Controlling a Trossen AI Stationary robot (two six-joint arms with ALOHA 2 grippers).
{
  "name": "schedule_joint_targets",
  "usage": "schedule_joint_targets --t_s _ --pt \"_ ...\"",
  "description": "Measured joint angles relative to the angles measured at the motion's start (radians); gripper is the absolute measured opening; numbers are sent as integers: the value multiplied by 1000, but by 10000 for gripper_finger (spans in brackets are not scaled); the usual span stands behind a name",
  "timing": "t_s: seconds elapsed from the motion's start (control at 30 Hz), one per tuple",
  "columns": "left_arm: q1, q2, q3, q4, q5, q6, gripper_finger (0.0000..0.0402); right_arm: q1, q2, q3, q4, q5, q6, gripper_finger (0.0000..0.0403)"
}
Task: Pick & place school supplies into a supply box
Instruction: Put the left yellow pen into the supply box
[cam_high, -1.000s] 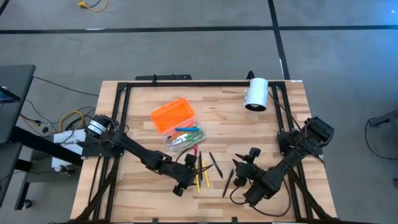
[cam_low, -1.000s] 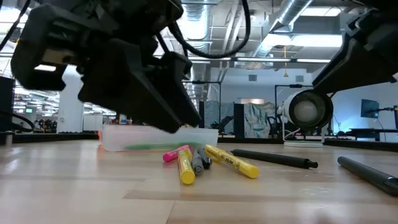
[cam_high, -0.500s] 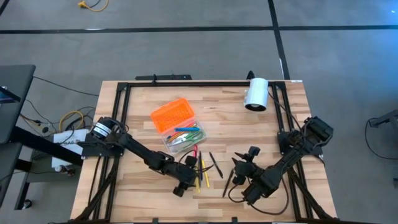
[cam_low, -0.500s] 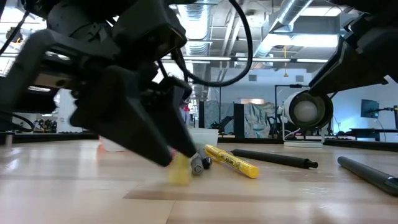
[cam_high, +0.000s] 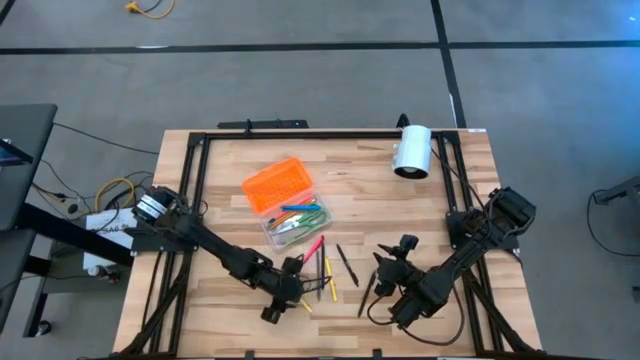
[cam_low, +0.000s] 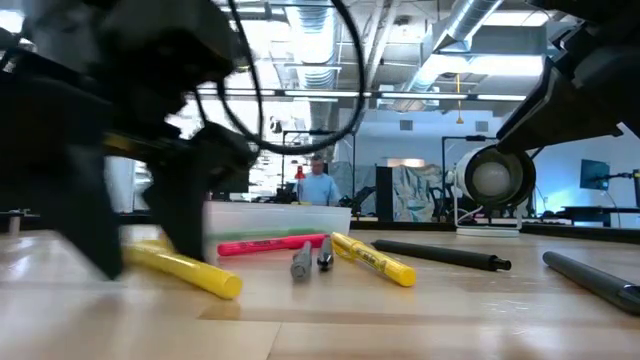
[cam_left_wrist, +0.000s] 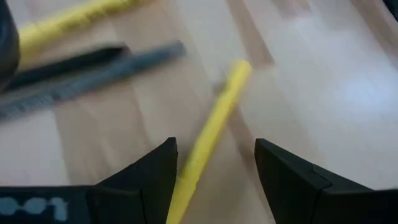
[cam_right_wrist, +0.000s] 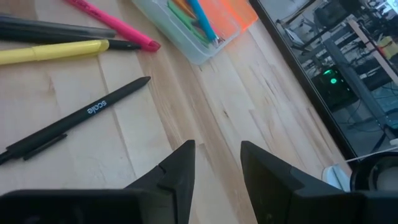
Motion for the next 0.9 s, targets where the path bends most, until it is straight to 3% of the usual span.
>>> schedule_joint_targets --t_s 0.2,0.5,0.9 --pt "-41 -27 -1 -108 -64 -77 188 -13 0 0 -1 7 -1 122" --pt "-77 -29 1 -145 -170 -149 147 -14 0 0 8 14 0 122" --pt "-85 -32 3 -227 -208 -193 45 -14 0 0 13 14 0 122"
